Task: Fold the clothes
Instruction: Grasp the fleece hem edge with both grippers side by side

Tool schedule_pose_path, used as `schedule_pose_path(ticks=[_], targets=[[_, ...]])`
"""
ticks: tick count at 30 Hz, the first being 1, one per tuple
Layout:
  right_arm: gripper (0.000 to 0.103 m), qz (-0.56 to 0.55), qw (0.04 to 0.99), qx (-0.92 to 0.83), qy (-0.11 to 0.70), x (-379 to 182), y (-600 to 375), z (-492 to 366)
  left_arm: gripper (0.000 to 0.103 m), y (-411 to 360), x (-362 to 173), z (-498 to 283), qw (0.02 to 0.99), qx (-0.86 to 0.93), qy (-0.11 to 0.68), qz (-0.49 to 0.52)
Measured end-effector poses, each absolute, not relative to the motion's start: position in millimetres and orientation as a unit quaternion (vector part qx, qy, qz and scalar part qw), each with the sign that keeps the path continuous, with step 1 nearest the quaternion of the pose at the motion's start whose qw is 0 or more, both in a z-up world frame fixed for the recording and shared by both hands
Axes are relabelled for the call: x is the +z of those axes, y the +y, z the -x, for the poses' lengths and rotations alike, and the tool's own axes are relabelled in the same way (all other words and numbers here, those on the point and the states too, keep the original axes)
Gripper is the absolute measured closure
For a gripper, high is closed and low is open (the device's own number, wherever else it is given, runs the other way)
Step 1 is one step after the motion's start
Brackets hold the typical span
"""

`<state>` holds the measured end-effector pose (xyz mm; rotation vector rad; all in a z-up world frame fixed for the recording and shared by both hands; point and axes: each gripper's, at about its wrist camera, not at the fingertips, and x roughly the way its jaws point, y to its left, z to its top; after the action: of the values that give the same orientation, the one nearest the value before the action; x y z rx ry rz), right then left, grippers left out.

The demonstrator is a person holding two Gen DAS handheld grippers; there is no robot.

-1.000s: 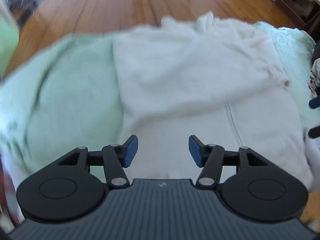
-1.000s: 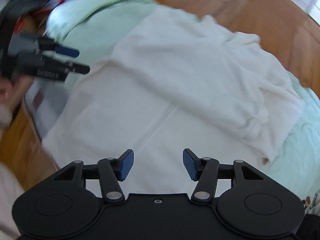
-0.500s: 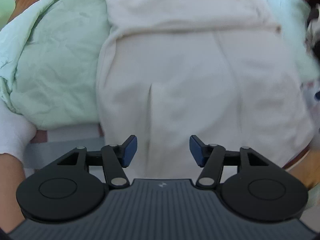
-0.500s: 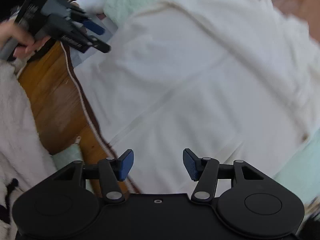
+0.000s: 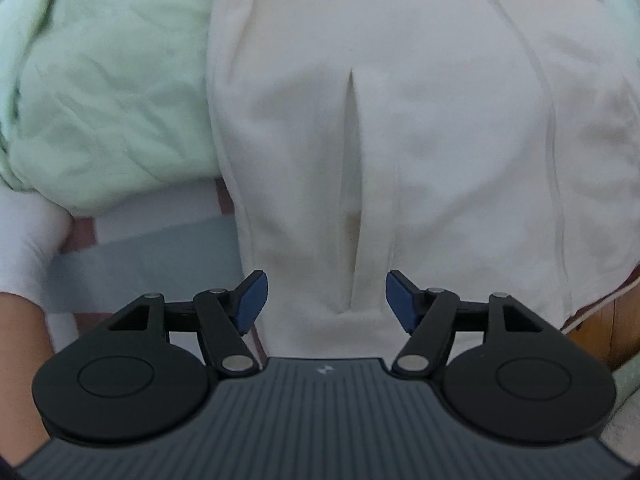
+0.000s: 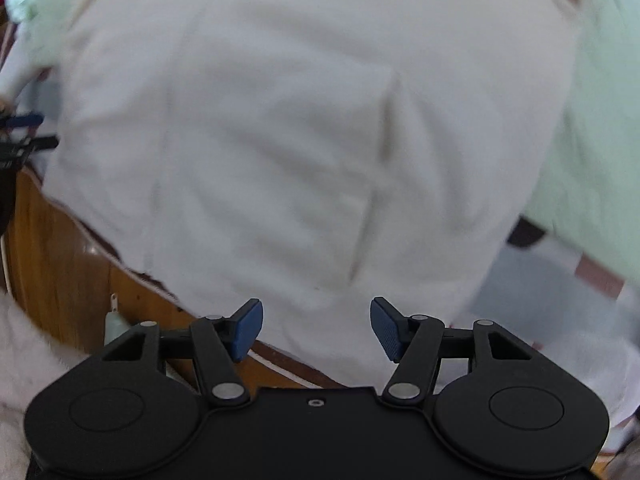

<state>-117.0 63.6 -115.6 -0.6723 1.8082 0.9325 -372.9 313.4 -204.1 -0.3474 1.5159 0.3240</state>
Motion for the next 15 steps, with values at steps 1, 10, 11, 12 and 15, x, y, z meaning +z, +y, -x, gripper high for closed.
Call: schedule_pose_path(ticks=[1, 10, 11, 12, 15], targets=[[0.036, 0.275, 0.476, 0.374, 0.747, -121, 60, 116, 0.036, 314, -211, 376, 0.702, 0.137, 0.680, 0.163], [0.030, 0.318, 0.450, 0.324, 0.769, -156, 38, 111, 0.031, 316, -238, 399, 0.689, 0.103, 0.687, 0.206], [0.024, 0.305, 0.445, 0.315, 0.781, -161, 35, 108, 0.031, 319, -237, 401, 0.682, 0.109, 0.688, 0.222], [0.023, 0.292, 0.439, 0.306, 0.793, -165, 32, 106, 0.031, 324, -236, 404, 0.676, 0.118, 0.687, 0.239], [0.021, 0.276, 0.427, 0.309, 0.804, -172, 34, 103, 0.031, 335, -229, 412, 0.671, 0.139, 0.678, 0.266]])
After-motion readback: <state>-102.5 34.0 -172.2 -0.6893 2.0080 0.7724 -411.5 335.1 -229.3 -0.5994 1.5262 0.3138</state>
